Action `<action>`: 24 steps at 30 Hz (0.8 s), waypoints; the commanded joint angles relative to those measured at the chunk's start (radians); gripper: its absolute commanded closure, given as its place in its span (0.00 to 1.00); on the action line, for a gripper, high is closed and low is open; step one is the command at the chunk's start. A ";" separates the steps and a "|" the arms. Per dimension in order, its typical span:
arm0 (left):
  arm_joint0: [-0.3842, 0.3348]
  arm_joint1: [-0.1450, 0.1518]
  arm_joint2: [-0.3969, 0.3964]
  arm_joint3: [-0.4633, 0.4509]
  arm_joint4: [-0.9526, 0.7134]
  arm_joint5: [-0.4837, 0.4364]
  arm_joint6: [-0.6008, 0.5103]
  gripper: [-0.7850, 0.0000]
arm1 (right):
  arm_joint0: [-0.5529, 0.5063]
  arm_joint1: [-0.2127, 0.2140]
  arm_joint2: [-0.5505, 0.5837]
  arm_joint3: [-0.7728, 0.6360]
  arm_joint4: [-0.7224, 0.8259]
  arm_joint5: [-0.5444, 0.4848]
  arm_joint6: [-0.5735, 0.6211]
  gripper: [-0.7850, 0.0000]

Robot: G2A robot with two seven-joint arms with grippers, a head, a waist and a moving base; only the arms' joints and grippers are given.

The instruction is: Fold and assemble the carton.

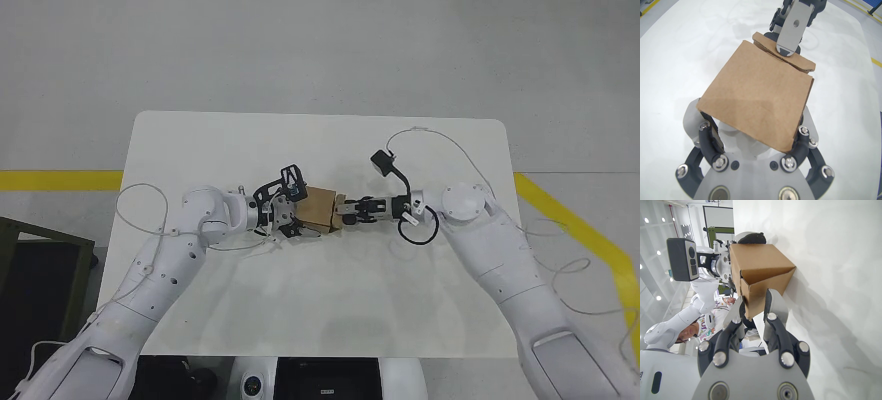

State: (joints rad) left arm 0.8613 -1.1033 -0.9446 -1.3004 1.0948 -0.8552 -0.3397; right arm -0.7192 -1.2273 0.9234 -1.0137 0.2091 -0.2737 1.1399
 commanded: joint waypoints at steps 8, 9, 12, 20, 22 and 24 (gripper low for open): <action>0.001 0.000 -0.001 -0.004 0.001 0.001 0.000 0.00 | 0.028 -0.010 -0.024 -0.007 -0.019 0.014 0.002 0.78; 0.001 0.000 -0.001 -0.003 0.000 0.001 -0.001 0.00 | 0.030 -0.011 -0.027 -0.007 -0.019 0.013 0.001 0.78; 0.001 0.000 -0.001 -0.004 -0.002 0.002 -0.004 0.00 | 0.032 -0.014 -0.030 -0.002 -0.014 0.005 0.001 0.77; 0.002 -0.001 0.002 -0.005 -0.007 0.002 -0.008 0.00 | 0.030 -0.018 -0.026 0.006 0.023 -0.030 0.005 0.71; 0.003 -0.001 0.002 -0.005 -0.008 0.003 -0.008 0.00 | 0.028 -0.017 -0.022 0.005 0.025 -0.035 0.010 0.68; 0.003 -0.002 0.003 -0.004 -0.010 0.003 -0.009 0.00 | 0.026 -0.015 -0.017 0.002 0.026 -0.037 0.016 0.66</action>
State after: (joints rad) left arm 0.8643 -1.1048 -0.9422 -1.3055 1.0850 -0.8526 -0.3482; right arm -0.6927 -1.2432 0.9045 -1.0110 0.2353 -0.3109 1.1538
